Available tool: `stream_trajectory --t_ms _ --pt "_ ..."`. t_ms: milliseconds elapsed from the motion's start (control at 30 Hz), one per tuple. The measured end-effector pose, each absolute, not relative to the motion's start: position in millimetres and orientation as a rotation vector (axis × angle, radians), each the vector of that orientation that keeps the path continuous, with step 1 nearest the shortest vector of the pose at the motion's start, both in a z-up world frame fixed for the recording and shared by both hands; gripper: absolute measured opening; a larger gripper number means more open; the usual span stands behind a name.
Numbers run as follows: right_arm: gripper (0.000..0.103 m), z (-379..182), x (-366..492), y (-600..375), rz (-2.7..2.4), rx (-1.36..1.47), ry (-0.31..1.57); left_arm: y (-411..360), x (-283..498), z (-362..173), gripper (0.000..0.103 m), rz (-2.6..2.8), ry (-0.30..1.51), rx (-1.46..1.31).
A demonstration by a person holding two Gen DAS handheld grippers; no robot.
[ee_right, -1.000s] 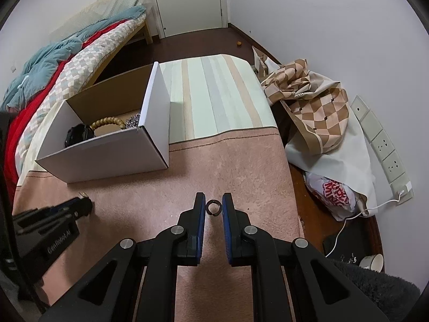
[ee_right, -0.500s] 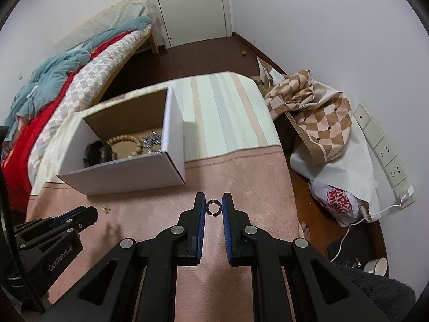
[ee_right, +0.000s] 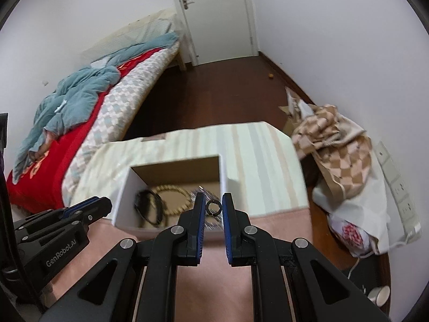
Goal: Organize jewelry
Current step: 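Carry both black rings into the box and open both tools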
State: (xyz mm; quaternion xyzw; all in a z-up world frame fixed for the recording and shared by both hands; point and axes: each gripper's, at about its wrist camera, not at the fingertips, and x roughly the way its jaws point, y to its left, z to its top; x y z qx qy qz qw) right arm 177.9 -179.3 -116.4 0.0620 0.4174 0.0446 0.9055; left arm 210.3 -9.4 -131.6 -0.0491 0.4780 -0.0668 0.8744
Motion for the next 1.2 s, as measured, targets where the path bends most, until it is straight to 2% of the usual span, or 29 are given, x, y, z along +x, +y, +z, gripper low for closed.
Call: stream_trajectory --t_ms 333,700,767,833,933,1000,1100,1133,1167,1200 --pt "0.013 -164.6 269.8 -159.4 0.185 0.085 1.054 12.3 287.4 -168.6 0.009 -0.161 1.15 -0.146" --pt "0.014 -184.2 304.6 -157.6 0.179 0.054 1.134 13.0 318.7 -188.8 0.012 -0.138 1.248 -0.163" --pt "0.019 -182.8 306.0 -160.0 0.167 0.061 1.141 13.0 319.7 -185.3 0.013 -0.129 1.237 -0.151" --pt "0.029 -179.7 305.2 -162.4 0.16 0.068 1.141 13.2 319.2 -181.5 0.018 -0.118 1.223 -0.133" --pt "0.031 -172.7 301.2 -166.6 0.149 0.07 1.127 16.0 317.0 -174.8 0.038 -0.102 1.203 -0.12" --pt "0.031 -168.1 296.8 -168.9 0.145 0.074 1.118 18.8 314.8 -170.0 0.059 -0.085 1.184 -0.109" --pt "0.038 -158.6 286.1 -173.1 0.127 0.07 1.099 23.2 308.9 -163.9 0.063 -0.061 1.166 -0.101" --pt "0.044 -156.4 282.5 -173.6 0.12 0.06 1.092 25.1 305.0 -161.5 0.063 -0.057 1.159 -0.099" --pt "0.051 -153.9 278.1 -174.2 0.112 0.046 1.085 25.7 303.2 -160.4 0.07 -0.053 1.154 -0.096" --pt "0.054 -152.5 275.3 -173.9 0.106 0.036 1.081 27.5 298.7 -158.7 0.079 -0.039 1.143 -0.089"
